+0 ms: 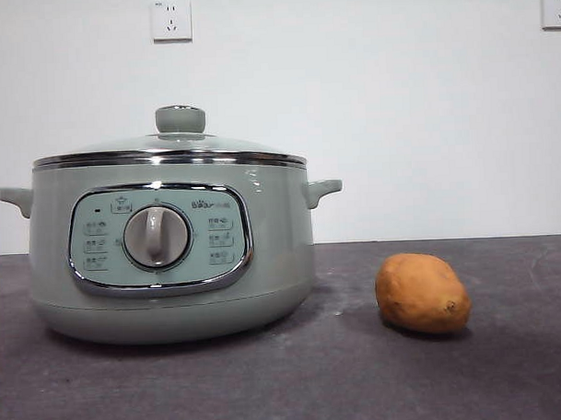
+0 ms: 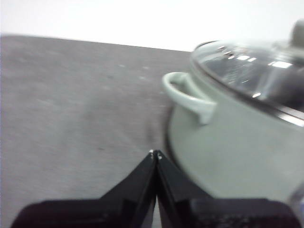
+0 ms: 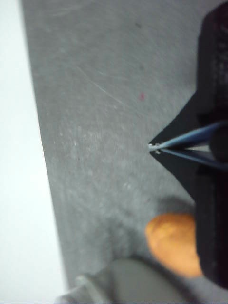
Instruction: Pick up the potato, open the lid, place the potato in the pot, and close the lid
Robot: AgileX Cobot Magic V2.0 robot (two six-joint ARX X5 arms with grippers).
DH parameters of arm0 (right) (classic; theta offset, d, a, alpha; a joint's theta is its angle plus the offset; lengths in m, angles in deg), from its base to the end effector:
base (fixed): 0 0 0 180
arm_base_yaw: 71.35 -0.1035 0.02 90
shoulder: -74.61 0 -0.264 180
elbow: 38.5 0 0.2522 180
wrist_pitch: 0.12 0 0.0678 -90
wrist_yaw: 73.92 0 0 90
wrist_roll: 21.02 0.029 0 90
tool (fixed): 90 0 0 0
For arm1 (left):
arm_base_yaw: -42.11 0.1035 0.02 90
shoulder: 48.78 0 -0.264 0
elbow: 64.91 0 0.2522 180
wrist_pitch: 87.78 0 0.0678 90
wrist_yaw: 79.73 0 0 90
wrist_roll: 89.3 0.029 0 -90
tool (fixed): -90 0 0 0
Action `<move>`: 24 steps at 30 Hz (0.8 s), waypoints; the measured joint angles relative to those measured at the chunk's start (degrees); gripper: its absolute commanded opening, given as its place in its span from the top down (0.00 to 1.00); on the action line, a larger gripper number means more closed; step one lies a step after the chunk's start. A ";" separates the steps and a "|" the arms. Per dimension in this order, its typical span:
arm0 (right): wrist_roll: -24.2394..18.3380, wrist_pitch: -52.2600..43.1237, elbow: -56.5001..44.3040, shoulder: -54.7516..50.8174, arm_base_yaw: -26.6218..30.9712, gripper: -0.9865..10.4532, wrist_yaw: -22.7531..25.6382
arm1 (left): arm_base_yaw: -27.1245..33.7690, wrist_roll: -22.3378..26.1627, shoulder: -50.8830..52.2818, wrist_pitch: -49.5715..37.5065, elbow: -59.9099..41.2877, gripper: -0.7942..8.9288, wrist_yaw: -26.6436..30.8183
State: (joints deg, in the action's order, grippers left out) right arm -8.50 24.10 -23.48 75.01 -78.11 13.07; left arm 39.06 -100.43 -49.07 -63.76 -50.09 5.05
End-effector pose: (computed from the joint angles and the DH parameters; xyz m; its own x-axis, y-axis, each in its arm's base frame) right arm 0.0946 0.0127 0.1529 0.9716 0.1680 -0.1665 -0.1290 0.9664 0.2223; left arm 0.0952 -0.0077 0.1522 0.9760 -0.1431 -0.1642 0.1081 0.9727 -0.2051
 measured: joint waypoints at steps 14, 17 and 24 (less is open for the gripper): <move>24.22 -1.09 0.00 0.00 0.00 0.92 -1.44 | 0.00 -14.01 0.00 -2.40 0.00 0.92 -5.88; 24.39 -0.33 0.96 0.63 -0.02 0.92 -1.53 | 0.00 -14.03 -0.09 -0.85 1.03 0.92 -5.90; 22.56 -0.24 10.05 7.06 -0.02 0.92 -3.10 | 0.00 -13.77 -3.76 2.91 10.40 0.92 -5.92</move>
State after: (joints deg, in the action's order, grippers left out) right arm 14.05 23.86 -13.43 82.07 -78.13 9.97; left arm 39.06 -114.20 -52.83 -60.85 -39.69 -0.87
